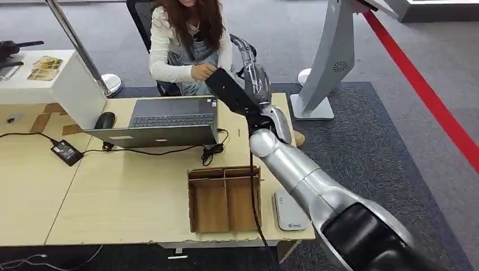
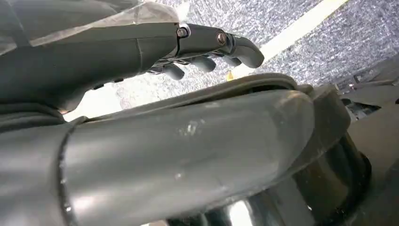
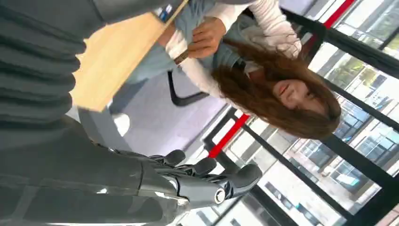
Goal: Pass the card to the sensor for recognition and then transmit it.
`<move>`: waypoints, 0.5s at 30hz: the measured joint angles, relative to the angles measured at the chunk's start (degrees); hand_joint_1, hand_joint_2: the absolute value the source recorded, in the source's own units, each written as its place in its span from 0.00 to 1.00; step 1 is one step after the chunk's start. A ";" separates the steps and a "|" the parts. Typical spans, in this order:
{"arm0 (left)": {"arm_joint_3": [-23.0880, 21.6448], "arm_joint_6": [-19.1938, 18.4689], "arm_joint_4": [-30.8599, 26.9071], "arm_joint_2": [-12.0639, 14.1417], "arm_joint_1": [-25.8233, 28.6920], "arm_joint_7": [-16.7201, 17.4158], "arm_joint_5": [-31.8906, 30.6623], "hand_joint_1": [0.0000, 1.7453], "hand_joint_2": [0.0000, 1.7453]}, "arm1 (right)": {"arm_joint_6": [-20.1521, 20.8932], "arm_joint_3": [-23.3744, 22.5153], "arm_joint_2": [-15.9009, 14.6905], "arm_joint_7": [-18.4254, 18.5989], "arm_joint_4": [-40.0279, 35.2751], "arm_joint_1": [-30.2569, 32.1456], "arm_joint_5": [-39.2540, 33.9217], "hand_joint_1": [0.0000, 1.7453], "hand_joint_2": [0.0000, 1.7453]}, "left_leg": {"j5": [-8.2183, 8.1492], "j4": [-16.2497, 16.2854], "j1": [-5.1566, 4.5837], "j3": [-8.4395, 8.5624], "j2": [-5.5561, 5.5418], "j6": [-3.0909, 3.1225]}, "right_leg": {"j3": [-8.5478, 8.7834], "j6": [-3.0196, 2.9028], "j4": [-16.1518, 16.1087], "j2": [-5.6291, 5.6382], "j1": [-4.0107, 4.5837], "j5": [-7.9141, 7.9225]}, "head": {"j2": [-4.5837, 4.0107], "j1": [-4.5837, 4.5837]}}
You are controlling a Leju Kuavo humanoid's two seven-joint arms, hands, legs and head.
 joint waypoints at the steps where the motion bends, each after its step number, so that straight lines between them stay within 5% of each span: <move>1: 0.04 0.00 0.00 -0.09 0.09 -0.04 0.35 0.00 0.00 | -0.42 -0.71 -0.93 -0.02 -2.58 2.29 -2.36 0.00 0.00 | 0.00 0.00 0.00 0.01 -0.02 0.00 | 0.05 0.00 0.00 -0.01 0.00 0.00 | 0.00 0.02; 10: 0.59 1.29 0.00 -0.59 0.54 -0.09 2.60 0.00 0.00 | 0.78 -9.53 -8.07 -4.00 -24.55 22.81 -28.52 0.00 0.00 | -0.08 0.00 -0.03 0.03 -0.03 0.09 | 0.08 0.03 -0.06 0.02 -0.04 -0.02 | 0.00 0.00; 15: 1.09 2.03 0.00 -1.07 0.63 -0.09 3.08 0.00 0.00 | 2.31 -14.10 -9.29 -8.81 -30.93 31.93 -41.64 0.00 0.00 | -0.09 -0.01 -0.01 -0.05 -0.02 0.09 | 0.06 0.03 -0.07 0.03 -0.04 -0.03 | 0.00 0.02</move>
